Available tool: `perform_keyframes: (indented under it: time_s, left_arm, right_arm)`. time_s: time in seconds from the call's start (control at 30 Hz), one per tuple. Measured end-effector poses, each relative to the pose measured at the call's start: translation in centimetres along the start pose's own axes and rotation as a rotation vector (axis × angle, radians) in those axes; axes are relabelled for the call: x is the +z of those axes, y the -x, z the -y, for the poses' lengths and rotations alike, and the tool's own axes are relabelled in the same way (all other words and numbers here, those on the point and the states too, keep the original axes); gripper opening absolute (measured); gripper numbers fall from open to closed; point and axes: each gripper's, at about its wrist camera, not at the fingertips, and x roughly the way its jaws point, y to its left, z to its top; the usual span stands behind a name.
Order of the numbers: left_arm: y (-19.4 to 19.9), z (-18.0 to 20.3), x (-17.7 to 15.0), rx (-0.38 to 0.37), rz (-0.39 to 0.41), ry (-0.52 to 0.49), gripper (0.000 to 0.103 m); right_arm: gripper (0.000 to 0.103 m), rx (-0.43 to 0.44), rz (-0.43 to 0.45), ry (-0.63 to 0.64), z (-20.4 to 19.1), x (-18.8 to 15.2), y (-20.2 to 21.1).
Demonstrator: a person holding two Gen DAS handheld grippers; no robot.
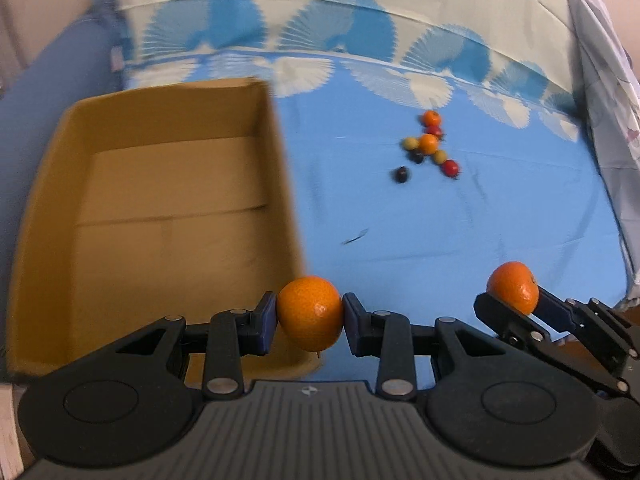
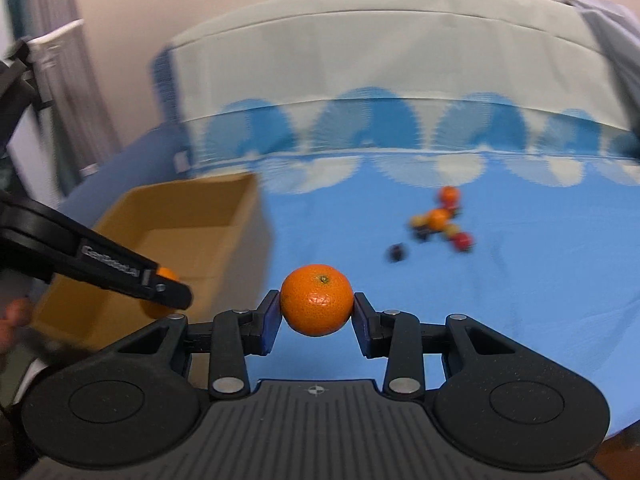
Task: Organize fruits
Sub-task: 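Carry both held mandarins over the cardboard box with both tools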
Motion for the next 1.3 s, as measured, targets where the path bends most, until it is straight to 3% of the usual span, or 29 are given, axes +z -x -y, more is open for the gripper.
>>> perform_keyframes:
  time_s: [0.2,0.47,0.6,0.8,1.3]
  left_arm:
    - [3.8,-4.9,-5.3,0.016,0.008,0.083,0.039]
    - [7.7,-8.5,-8.9,0.033,0.061,0.167,0.039]
    - [10.0,-9.2,-9.6,0.067,0.127,0.191,0.039]
    - [11.7,-9.0,-11.0,0.078,0.157,0.221,0.039]
    - [10.3,-10.4,-10.6,0.086,0.148,0.213,0.039]
  right_arm:
    - [0.040,0.044,-0.006,0.068,-5.5,-1.5,2.8]
    - [0.040,0.077,0.063,0.123,-9.7,-1.7,6.1]
    - [0.040,0.100,0.075,0.147,-11.0,-1.8,6.9]
    - [0.040,0.128,0.106,0.184,-11.5,-2.6,8.4]
    - [0.040,0.119,0.081,0.231,-12.8,-2.2,6.6]
